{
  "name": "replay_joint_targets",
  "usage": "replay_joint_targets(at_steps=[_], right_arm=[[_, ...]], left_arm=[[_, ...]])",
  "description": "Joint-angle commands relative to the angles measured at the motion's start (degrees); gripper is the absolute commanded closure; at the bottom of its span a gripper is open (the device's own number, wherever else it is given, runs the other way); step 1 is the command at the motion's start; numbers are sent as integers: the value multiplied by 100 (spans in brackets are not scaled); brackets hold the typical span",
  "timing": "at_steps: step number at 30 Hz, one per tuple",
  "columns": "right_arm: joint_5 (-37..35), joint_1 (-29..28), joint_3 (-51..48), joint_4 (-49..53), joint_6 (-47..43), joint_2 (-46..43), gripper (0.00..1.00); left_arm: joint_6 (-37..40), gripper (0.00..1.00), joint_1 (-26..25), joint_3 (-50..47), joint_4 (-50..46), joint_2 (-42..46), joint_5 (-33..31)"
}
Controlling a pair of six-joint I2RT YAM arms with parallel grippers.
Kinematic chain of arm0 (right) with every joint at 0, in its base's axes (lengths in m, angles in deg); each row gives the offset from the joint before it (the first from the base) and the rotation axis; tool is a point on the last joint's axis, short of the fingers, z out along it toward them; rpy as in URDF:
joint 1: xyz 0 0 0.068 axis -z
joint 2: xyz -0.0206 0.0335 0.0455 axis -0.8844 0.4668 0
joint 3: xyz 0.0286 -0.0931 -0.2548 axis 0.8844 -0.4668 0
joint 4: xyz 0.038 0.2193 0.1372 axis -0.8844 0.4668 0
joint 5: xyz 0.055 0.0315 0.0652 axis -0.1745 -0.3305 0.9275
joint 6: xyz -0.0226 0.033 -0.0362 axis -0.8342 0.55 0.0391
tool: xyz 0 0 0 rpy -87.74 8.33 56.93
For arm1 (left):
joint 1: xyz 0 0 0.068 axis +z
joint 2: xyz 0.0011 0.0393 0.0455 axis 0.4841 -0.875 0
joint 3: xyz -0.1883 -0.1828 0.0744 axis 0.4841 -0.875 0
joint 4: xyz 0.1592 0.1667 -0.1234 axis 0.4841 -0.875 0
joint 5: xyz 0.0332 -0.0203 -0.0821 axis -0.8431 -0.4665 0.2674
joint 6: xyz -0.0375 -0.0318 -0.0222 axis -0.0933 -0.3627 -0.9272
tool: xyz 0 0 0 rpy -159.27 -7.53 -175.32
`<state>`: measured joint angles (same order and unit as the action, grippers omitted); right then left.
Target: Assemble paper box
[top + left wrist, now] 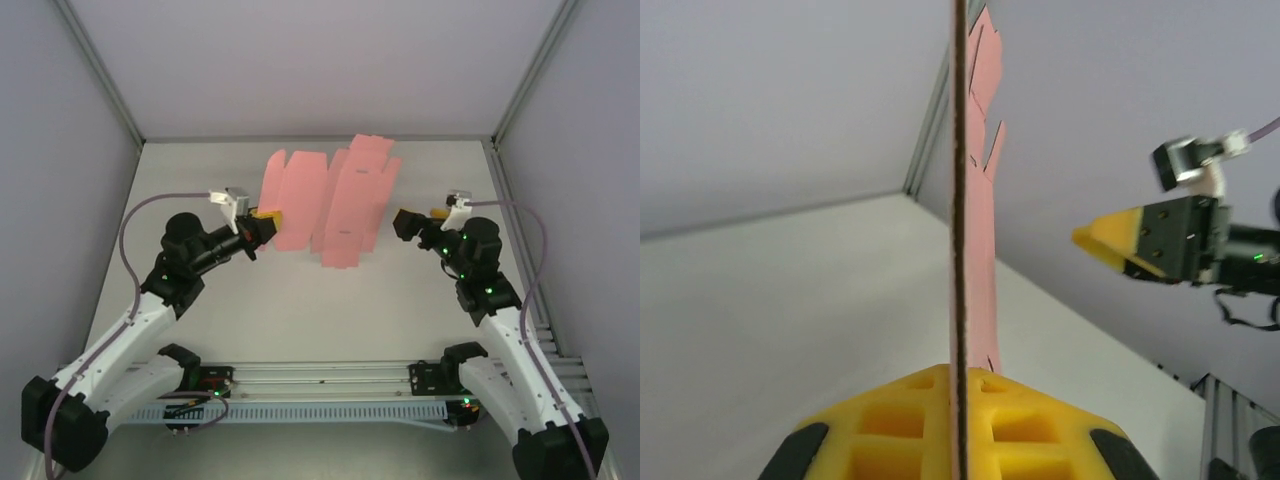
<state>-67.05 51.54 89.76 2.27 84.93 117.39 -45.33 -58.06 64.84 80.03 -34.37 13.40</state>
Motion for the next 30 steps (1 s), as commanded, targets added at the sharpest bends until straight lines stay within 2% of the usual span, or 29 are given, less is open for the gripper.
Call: replay_joint_targets(at_steps=[1,4,8,14,17,20,26,29,30], right_arm=[[1702,469,-409,-979,680,182,0],[2864,702,-733,-2478,1210,482,4],[3512,704,-1064,-4369,1807,693,7],[3617,697,-834,-4582,1930,875,19],[3760,656,-733,-4876,2160,1004,33],[3825,569,-730,-5305,2415,1079,53],[3868,481,-685,-5204,2256,1074,87],[3862,425,-670,-5140,2166,1073,100],[3831,415,-666,-5096,2136,1063,100]], left_arm=[[-3,100,-14,227,509,286,412],[-193,100,-14,201,650,504,422],[-531,100,-22,122,890,640,555],[-741,100,-25,13,1102,761,701],[-810,100,-25,43,1067,758,698],[-853,100,-30,-1,1124,749,648],[-873,100,-25,-23,1058,747,527],[-829,100,-32,-69,976,760,376],[-829,100,-21,-88,950,759,340]])
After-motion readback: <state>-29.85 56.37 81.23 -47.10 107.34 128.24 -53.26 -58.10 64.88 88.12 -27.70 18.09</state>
